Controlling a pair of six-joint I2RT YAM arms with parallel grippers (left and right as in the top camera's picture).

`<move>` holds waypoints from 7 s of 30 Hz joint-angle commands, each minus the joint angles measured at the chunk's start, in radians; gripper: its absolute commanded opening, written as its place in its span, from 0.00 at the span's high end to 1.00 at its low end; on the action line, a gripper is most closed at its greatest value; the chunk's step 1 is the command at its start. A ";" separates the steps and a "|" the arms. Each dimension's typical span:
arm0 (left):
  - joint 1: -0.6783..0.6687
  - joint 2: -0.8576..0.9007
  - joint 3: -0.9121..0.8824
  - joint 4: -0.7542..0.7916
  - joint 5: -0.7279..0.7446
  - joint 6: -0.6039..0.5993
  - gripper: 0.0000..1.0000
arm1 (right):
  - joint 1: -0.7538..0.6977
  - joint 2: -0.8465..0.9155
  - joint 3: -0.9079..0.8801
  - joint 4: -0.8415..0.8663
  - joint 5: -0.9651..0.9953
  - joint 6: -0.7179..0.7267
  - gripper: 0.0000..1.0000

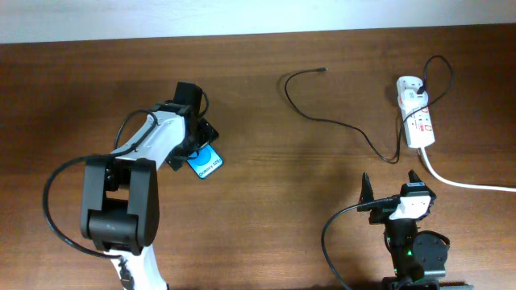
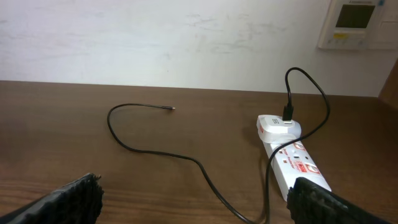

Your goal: Plug charger to phone and switch on socket

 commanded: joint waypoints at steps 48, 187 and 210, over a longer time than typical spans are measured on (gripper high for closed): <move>0.036 0.171 -0.064 -0.109 0.128 0.151 0.31 | 0.033 -0.005 -0.005 -0.005 0.005 0.004 0.01; 0.215 -0.524 -0.500 0.375 1.328 -0.289 0.04 | 0.777 1.310 0.765 0.193 -0.028 1.516 0.96; 0.147 -0.524 -0.500 0.408 1.244 -0.438 1.00 | 0.779 1.379 0.765 0.191 -0.210 1.928 0.96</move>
